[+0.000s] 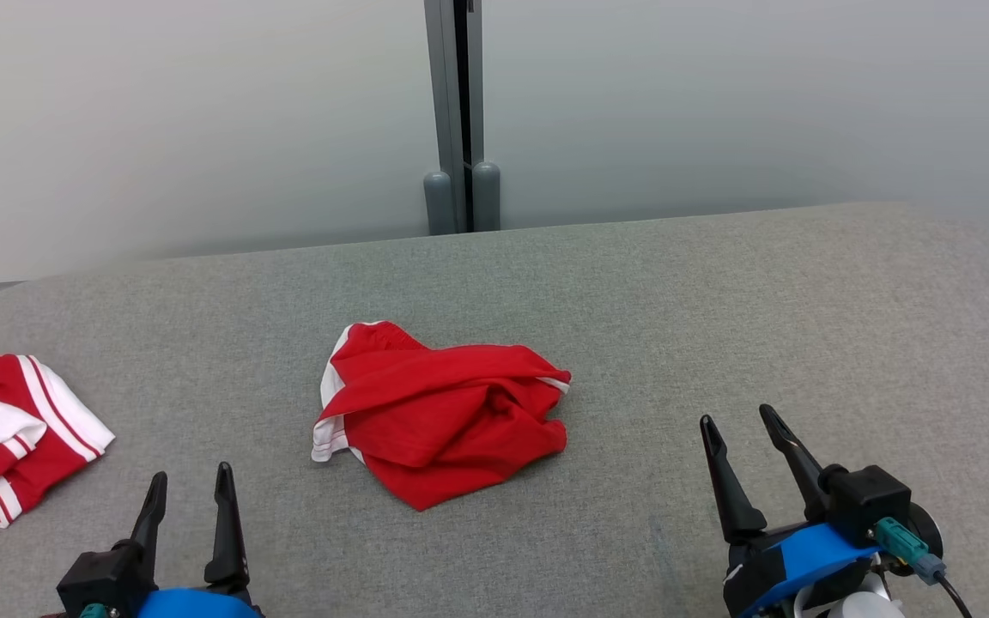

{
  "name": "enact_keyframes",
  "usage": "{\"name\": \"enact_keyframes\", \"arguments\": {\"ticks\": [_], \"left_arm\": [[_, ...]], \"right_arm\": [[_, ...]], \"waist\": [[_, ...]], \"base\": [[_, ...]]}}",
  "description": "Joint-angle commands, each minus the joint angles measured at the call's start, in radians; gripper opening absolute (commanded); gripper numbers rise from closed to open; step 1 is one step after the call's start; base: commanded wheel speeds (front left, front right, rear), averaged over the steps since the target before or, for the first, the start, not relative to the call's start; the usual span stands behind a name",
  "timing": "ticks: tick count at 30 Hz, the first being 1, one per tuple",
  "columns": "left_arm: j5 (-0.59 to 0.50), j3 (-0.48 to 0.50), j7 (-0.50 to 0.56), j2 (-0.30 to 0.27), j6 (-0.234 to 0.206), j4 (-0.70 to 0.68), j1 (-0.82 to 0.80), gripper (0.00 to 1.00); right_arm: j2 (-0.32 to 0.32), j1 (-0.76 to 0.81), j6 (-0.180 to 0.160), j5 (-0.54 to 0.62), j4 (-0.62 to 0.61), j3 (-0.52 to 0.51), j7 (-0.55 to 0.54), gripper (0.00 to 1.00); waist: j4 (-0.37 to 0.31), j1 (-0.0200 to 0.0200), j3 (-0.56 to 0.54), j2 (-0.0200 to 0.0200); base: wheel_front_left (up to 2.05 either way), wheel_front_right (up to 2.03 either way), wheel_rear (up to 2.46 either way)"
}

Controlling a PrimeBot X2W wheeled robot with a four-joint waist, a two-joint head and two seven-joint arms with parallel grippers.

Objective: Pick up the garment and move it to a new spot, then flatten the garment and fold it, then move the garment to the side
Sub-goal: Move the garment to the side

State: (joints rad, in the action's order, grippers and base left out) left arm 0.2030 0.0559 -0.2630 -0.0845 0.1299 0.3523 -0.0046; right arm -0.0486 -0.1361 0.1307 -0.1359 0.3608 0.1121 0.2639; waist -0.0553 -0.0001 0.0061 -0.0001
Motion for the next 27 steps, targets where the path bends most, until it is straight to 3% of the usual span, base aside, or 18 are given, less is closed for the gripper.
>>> {"name": "enact_keyframes", "arguments": {"ticks": [1, 11, 27], "left_arm": [[-0.009, 0.010, -0.003, 0.006, 0.001, -0.008, 0.014, 1.00], [-0.022, 0.010, -0.003, 0.023, 0.001, -0.021, 0.032, 1.00], [0.044, -0.124, -0.003, -0.027, 0.001, -0.036, -0.037, 1.00]], "right_arm": [[-0.003, 0.015, 0.000, 0.001, 0.002, -0.002, 0.001, 1.00], [-0.003, 0.026, 0.000, 0.026, 0.030, -0.010, 0.001, 1.00], [-0.004, -0.134, 0.000, 0.170, 0.194, -0.116, 0.001, 1.00]], "waist": [[0.001, 0.0001, -0.001, 0.0001], [0.025, 0.0001, 0.008, 0.0001], [0.286, 0.0001, 0.144, 0.0001]], "base": [[0.00, 0.00, 0.00], [0.00, 0.00, 0.00], [0.00, 0.00, 0.00]]}}
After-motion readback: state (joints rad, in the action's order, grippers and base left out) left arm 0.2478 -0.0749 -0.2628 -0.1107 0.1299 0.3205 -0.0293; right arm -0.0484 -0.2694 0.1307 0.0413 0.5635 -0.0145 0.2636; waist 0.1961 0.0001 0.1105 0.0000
